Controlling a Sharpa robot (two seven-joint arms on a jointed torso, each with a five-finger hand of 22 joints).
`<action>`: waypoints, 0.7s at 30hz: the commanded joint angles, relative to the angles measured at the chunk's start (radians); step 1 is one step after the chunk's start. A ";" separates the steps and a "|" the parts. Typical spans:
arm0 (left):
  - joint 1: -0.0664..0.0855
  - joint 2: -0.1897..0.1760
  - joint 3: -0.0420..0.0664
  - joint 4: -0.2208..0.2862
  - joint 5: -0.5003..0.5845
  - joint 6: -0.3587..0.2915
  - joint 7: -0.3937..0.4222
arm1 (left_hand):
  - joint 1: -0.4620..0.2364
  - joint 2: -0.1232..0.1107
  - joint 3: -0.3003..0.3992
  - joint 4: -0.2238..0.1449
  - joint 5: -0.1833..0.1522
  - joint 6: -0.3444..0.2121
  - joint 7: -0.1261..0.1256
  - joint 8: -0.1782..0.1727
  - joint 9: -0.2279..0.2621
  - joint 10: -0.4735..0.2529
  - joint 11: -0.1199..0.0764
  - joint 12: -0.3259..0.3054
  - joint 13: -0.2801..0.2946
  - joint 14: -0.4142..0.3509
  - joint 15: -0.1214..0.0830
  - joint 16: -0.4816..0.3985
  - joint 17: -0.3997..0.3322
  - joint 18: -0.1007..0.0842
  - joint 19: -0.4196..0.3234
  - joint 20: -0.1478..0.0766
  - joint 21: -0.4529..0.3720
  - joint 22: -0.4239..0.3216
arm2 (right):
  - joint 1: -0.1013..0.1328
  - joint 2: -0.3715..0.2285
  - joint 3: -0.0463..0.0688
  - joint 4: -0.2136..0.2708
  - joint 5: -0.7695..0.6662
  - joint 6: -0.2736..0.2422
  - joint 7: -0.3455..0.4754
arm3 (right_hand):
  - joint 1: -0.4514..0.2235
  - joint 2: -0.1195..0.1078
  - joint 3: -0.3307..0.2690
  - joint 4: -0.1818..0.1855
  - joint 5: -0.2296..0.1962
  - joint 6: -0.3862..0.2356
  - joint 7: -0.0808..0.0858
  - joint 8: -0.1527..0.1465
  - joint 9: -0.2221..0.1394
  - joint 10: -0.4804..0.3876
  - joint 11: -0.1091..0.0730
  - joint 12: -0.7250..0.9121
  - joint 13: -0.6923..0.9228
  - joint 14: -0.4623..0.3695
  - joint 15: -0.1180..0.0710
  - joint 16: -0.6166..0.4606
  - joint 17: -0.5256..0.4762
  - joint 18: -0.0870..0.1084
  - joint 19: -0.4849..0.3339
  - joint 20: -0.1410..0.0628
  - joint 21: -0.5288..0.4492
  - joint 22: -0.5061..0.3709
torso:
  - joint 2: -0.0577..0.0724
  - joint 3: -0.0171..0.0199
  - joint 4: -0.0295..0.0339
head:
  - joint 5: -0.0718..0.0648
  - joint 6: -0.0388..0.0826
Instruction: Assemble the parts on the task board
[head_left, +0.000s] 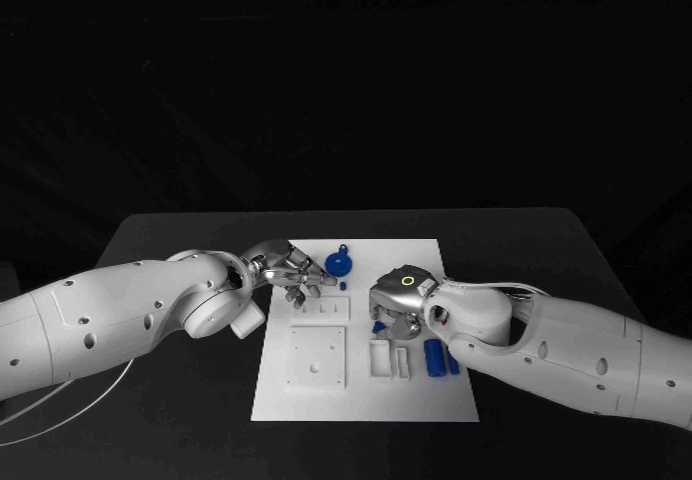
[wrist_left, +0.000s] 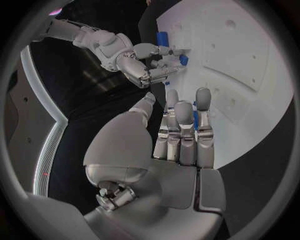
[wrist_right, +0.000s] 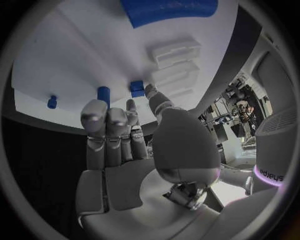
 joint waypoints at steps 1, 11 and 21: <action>0.000 0.002 0.000 0.003 -0.011 0.013 0.008 | -0.001 0.002 -0.002 -0.001 -0.004 -0.009 -0.001 0.005 -0.001 -0.001 0.003 0.004 0.001 -0.003 0.007 -0.003 0.001 0.015 0.008 0.000 -0.003 0.017 | -0.002 0.004 -0.001 -0.003 -0.033 0.031 -0.023 | -0.003 -0.005 -0.001 0.012 -0.005 0.008 -0.002 -0.004 0.000 0.000 0.001 0.007 0.001 0.003 0.006 0.006 0.001 0.007 0.004 0.004 0.005 0.097 | 0.001 0.0004 -0.0002 | 0.001 -0.003; 0.000 0.003 0.000 0.001 -0.015 0.014 0.008 | -0.001 0.007 -0.005 -0.004 -0.004 -0.007 -0.002 0.005 -0.001 -0.003 0.003 0.005 0.002 -0.003 0.007 -0.003 0.001 0.016 0.008 0.001 -0.005 0.017 | -0.006 0.009 -0.002 -0.016 -0.053 0.034 -0.041 | 0.001 -0.003 0.025 0.013 -0.010 0.016 -0.005 -0.003 0.001 0.005 -0.002 0.008 0.003 0.004 0.005 0.008 0.003 0.004 0.005 0.003 0.012 0.098 | 0.000 0.0010 -0.0006 | 0.002 -0.006; 0.000 0.004 0.000 0.000 -0.016 0.014 0.008 | -0.001 0.007 -0.005 -0.004 -0.004 -0.007 -0.002 0.005 -0.001 -0.003 0.003 0.005 0.002 -0.003 0.007 -0.003 0.001 0.016 0.008 0.001 -0.005 0.017 | -0.012 0.020 -0.002 -0.026 -0.055 0.023 -0.044 | 0.008 0.005 0.063 -0.002 -0.010 0.019 -0.006 -0.004 0.000 0.007 -0.003 0.010 0.005 0.006 0.003 0.010 0.004 0.003 0.005 0.001 0.015 0.098 | 0.000 0.0018 -0.0001 | 0.003 -0.006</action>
